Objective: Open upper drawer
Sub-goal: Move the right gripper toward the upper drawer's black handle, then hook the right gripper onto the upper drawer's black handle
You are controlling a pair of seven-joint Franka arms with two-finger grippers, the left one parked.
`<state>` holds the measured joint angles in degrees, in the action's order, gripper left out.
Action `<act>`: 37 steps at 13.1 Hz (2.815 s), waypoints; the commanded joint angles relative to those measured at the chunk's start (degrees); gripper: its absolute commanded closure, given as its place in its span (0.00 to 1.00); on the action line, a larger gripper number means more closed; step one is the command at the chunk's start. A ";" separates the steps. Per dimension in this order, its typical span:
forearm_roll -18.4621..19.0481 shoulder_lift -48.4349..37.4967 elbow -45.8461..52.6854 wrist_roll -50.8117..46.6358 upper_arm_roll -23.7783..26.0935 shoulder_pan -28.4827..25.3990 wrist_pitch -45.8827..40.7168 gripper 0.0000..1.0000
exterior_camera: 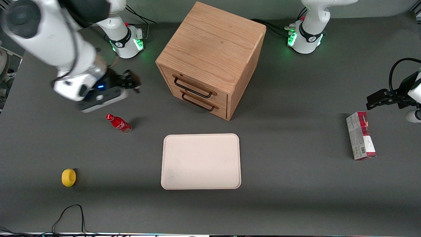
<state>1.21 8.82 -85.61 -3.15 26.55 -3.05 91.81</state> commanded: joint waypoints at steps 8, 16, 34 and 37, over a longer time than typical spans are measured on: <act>-0.13 11.55 5.11 3.32 13.35 0.24 -1.11 0.00; 0.55 17.02 -2.71 3.41 13.35 -0.64 9.34 0.00; 5.38 17.99 -3.25 12.89 9.48 0.24 14.36 0.00; 5.38 19.22 -0.79 15.36 7.38 0.24 14.18 0.00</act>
<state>5.67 27.02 -88.64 9.96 34.71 -2.31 105.95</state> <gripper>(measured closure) 0.000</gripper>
